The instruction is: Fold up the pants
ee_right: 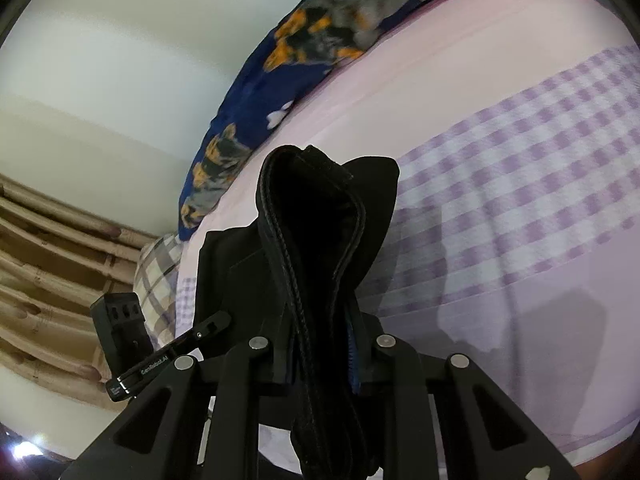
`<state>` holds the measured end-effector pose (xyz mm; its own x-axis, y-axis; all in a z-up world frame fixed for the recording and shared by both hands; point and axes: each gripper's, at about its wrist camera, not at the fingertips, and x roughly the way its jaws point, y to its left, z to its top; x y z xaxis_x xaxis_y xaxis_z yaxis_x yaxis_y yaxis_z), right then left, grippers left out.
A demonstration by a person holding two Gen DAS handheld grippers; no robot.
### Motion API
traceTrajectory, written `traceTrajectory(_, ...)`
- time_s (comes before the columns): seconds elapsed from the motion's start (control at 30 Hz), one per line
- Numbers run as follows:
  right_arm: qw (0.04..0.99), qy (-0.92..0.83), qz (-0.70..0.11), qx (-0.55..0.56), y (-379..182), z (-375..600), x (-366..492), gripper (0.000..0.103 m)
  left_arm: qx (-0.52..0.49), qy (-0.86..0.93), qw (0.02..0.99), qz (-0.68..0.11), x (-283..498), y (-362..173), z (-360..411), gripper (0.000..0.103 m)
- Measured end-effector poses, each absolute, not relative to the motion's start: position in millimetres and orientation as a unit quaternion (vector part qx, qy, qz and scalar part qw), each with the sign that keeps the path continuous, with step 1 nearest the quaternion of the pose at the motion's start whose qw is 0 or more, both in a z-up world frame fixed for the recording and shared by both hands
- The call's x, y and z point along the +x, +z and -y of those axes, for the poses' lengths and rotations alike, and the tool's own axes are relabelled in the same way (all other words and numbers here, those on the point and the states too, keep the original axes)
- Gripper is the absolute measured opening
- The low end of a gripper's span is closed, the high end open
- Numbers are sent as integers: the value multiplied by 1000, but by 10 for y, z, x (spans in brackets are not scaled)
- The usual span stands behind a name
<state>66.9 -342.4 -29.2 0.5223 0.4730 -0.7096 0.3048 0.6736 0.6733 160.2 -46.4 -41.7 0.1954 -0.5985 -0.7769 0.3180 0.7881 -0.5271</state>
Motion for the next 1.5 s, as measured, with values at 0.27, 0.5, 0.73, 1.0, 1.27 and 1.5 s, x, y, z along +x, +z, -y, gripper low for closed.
traceTrajectory(0.27, 771, 92, -479, 409, -335, 2874, 1048, 19, -127, -268, 787, -540, 1757, -271, -152, 13)
traceTrajectory(0.5, 766, 118, -481, 410, -460, 2481, 1531, 19, -129, -232, 805, -530, 1990, -276, -589, 13)
traceTrajectory(0.73, 756, 134, -491, 412, -591, 2191, 2055, 19, -136, -204, 813, -529, 2353, -335, -940, 13)
traceTrajectory(1.0, 749, 136, -507, 405, -709, 1996, 2466, 19, -131, -185, 816, -531, 2727, -445, -1180, 13)
traceTrajectory(1.27, 765, 119, -518, 364, -850, 1912, 2735, 19, -132, -176, 809, -545, 2964, -762, -1299, 13)
traceTrajectory(1.5, 812, 58, -544, 203, -955, 1704, 2732, 37, -110, -149, 809, -558, 2980, -1111, -1321, 39)
